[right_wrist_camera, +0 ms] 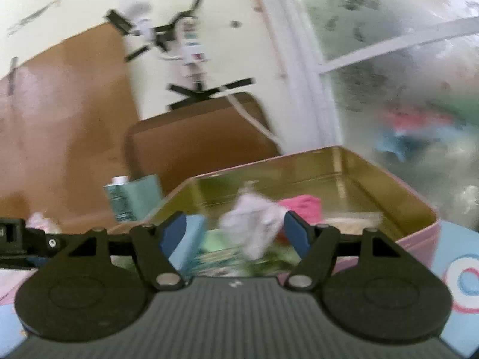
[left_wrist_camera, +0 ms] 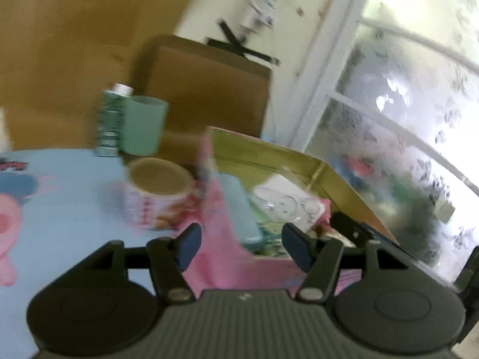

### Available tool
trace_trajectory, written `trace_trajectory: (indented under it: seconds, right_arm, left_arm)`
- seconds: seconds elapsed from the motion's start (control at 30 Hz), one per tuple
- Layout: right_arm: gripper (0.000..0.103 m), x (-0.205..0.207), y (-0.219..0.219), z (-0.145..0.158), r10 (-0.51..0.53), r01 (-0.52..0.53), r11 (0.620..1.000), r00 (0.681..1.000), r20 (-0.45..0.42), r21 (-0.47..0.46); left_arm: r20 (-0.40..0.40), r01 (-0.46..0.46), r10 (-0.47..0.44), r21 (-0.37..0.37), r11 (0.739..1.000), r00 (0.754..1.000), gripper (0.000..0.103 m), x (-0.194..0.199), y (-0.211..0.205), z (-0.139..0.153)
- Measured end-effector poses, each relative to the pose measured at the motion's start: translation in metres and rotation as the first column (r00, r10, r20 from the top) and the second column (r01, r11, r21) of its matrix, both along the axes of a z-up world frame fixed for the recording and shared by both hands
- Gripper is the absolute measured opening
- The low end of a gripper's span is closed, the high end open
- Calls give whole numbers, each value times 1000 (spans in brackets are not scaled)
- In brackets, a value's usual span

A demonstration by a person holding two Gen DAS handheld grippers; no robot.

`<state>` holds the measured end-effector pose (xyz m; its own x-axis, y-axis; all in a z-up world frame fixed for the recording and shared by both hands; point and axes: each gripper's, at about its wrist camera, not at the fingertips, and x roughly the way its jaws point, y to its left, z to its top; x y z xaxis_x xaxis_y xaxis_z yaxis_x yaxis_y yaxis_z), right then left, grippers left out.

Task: Organize soft objects
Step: 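Carry the smiley keychain packet into the pink tin and open both grippers, then move both grippers to the yellow card packet and close on it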

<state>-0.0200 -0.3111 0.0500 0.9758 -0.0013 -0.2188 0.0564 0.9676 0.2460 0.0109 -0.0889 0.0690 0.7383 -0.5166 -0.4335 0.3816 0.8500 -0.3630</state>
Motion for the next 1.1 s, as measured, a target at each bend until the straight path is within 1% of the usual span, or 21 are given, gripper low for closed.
trace_trajectory:
  seconds: [0.07,0.13,0.17,0.23,0.3,0.37,0.43,0.5,0.57,0.6,0.63,0.67,0.73,0.8,0.87,1.0,1.1]
  right_arm:
    - [74,-9,17,2,65,-65,998,998,18,-12]
    - [74,-15,38,4,145,-144,989,989,19,-40]
    - [74,-16,50,4,191,-191,980,982,4,-57]
    - [74,-14,75,3,295,-297,951,955,-35,-85]
    - [74,-9,100,0,378,-385,917,922,-82,-106]
    - [74,0,123,-3,436,-454,884,886,-156,-110]
    - [75,8,145,-11,490,-520,849,841,-230,-92]
    - [75,16,168,-22,518,-566,820,798,-309,-87]
    - [78,20,186,-31,530,-595,799,766,-363,-88]
    - [78,22,194,-34,535,-608,789,753,-382,-94]
    - [81,25,202,-37,533,-616,780,744,-402,-107]
    - [82,24,207,-38,526,-616,775,751,-398,-138]
    - [80,19,217,-41,513,-623,754,755,-407,-206]
    - [75,16,216,-41,511,-624,746,761,-400,-234]
    - [74,14,210,-40,490,-604,758,777,-395,-247]
    - [77,9,191,-40,427,-543,795,817,-387,-271]
    - [82,9,180,-40,417,-527,811,825,-382,-253]
  left_arm:
    - [6,-41,41,-47,998,999,61,-14,33,1]
    - [7,-109,110,-52,993,994,61,-25,63,-1]
    - [-4,-150,150,-44,988,989,61,-29,77,-4]
    - [-40,-220,218,-37,975,975,61,-34,105,-14]
    - [-94,-260,254,-53,964,963,61,-35,127,-25]
    - [-140,-276,264,-70,959,954,61,-38,143,-36]
    - [-162,-279,264,-76,957,951,61,-40,150,-44]
    - [-179,-275,258,-80,958,950,61,-41,154,-51]
    - [-198,-269,246,-100,958,949,61,-38,160,-57]
    - [-211,-261,233,-116,958,949,61,-36,161,-59]
    - [-221,-248,216,-127,960,951,61,-32,161,-61]
    - [-228,-234,201,-132,963,953,61,-31,160,-64]
    - [-238,-207,174,-122,971,956,61,-27,152,-67]
    - [-238,-179,150,-108,978,960,61,-25,143,-69]
    - [-232,-154,128,-100,983,964,61,-22,136,-68]
    - [-250,-102,70,-121,987,966,61,-17,121,-69]
    - [-243,-88,59,-111,990,968,61,-16,112,-67]
